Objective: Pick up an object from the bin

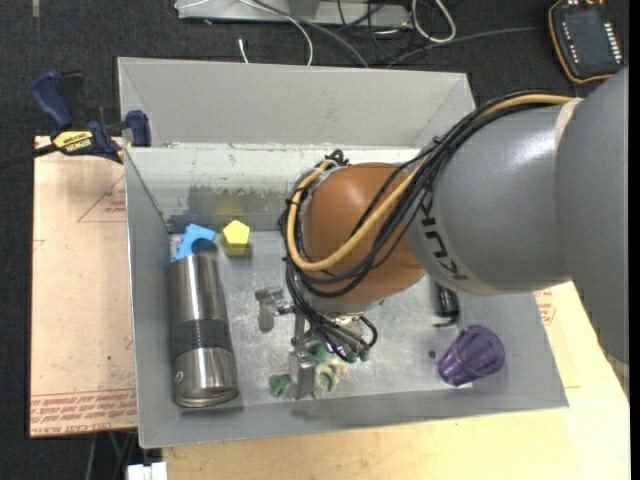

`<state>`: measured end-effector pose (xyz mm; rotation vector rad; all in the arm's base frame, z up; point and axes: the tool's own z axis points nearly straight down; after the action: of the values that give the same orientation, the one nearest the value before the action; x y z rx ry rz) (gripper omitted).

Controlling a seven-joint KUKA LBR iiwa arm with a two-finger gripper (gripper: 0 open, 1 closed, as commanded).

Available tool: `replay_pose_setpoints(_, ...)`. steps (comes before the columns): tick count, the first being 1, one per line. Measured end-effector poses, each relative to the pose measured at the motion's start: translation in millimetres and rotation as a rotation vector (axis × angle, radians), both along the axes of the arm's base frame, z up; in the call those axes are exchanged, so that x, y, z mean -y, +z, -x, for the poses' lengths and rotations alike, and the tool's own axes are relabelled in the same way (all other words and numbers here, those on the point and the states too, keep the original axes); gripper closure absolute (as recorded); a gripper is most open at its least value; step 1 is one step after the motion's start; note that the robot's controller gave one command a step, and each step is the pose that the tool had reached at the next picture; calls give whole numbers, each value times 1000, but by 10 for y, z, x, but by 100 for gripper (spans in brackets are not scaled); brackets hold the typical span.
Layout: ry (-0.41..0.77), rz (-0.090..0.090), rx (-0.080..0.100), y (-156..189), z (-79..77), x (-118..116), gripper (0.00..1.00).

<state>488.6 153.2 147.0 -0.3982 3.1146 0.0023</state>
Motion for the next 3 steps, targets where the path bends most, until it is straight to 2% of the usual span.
replay_pose_setpoints(1, 202, -2, 5, 126, 52, 388, 0)
replay_pose_setpoints(2, 482, -2, -6, -267, 78, 437, 0)
replay_pose_setpoints(3, 566, -2, 29, -740, 11, 430, 0)
